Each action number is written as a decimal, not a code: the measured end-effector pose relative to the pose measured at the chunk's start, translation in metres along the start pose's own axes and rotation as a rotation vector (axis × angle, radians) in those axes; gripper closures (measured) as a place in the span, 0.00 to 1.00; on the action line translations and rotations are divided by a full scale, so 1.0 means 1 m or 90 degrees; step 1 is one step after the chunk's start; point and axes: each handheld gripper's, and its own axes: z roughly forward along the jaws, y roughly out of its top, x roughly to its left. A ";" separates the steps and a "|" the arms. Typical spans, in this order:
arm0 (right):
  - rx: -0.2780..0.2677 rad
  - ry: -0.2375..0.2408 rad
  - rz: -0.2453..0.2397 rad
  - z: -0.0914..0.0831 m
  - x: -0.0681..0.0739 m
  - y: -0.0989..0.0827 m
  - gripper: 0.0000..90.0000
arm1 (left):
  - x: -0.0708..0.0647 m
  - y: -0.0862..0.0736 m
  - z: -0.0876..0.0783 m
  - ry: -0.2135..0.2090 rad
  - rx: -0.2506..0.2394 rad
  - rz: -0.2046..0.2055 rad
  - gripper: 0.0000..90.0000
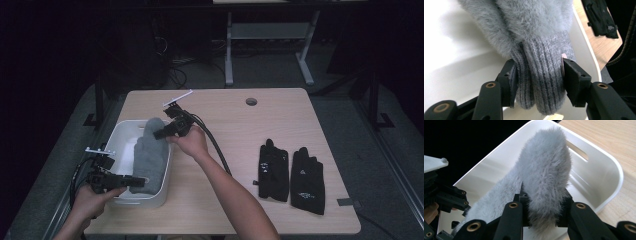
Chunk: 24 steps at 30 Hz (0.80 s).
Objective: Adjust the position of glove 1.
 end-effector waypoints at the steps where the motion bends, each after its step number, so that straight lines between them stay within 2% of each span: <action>1: 0.002 -0.002 0.000 0.001 0.000 0.000 0.79 | 0.000 0.000 0.002 0.007 0.008 -0.002 0.51; 4: 0.009 -0.004 -0.002 0.004 0.002 0.000 0.73 | 0.001 0.001 0.005 0.028 0.027 -0.004 0.46; 5: 0.015 -0.016 -0.009 0.005 0.003 0.000 0.69 | 0.001 0.001 0.005 0.031 0.029 -0.005 0.45; 7: 0.022 -0.033 -0.013 0.007 0.004 0.000 0.66 | 0.001 0.002 0.003 0.040 0.022 -0.005 0.41; 9: 0.021 -0.045 -0.018 0.007 0.005 0.001 0.62 | 0.002 0.003 0.000 0.044 0.015 -0.012 0.43; 12: 0.009 -0.053 -0.027 0.005 0.007 0.003 0.59 | 0.005 0.004 -0.002 0.047 0.012 -0.013 0.43; 16: -0.004 -0.060 -0.029 0.000 0.007 0.005 0.56 | 0.005 0.004 -0.005 0.050 -0.008 -0.018 0.43; 20: -0.008 -0.065 -0.025 -0.006 0.006 0.005 0.56 | 0.003 0.006 -0.010 0.057 -0.020 0.003 0.43; 24: -0.015 -0.064 -0.022 -0.013 0.006 0.006 0.55 | -0.003 0.010 -0.014 0.057 -0.039 0.007 0.43</action>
